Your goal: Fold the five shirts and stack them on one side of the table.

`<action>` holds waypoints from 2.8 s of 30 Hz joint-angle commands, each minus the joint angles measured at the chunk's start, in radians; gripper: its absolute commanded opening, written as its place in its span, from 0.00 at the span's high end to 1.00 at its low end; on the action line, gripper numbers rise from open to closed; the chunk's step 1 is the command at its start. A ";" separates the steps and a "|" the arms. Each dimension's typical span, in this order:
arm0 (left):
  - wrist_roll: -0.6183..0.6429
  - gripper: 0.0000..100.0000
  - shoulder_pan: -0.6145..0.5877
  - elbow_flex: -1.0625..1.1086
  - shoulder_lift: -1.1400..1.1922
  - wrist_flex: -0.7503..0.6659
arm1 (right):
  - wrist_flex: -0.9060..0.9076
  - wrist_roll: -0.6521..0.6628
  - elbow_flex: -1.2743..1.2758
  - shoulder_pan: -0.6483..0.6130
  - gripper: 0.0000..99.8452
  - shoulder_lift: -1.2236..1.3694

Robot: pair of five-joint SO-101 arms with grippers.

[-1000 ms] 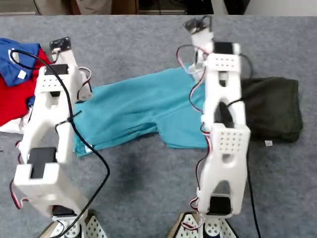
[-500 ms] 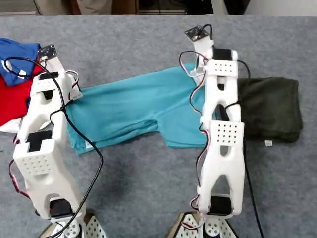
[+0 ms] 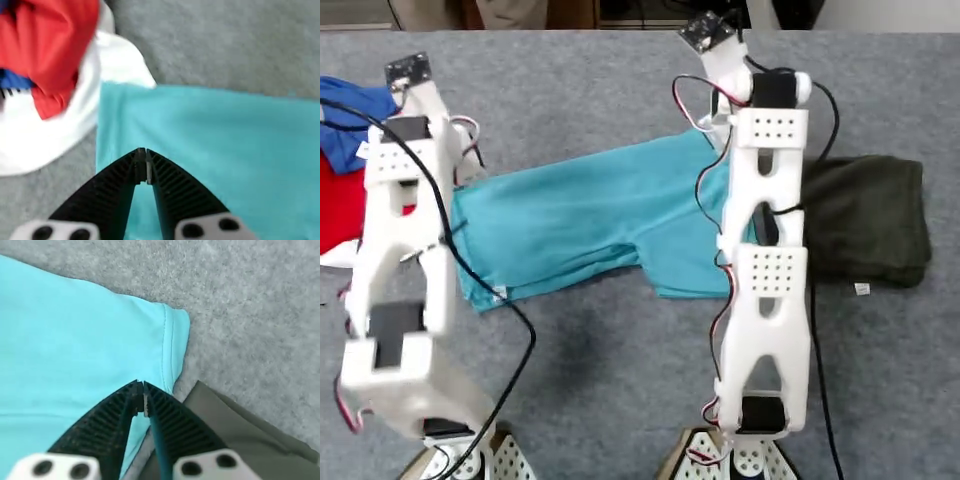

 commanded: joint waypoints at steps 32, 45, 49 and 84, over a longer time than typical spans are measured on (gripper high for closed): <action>0.003 0.98 -0.278 0.267 0.151 -0.451 | -0.517 0.566 2.121 -0.217 0.85 -1.314; 0.003 0.98 -0.276 0.180 0.220 -0.377 | -0.787 0.565 2.325 -0.156 0.81 -1.313; 0.003 0.98 -0.275 0.180 0.220 -0.377 | -0.786 0.565 2.327 -0.156 0.79 -1.313; 0.002 0.98 -0.279 0.184 0.222 -0.377 | -0.758 0.580 2.163 -0.139 0.98 -0.921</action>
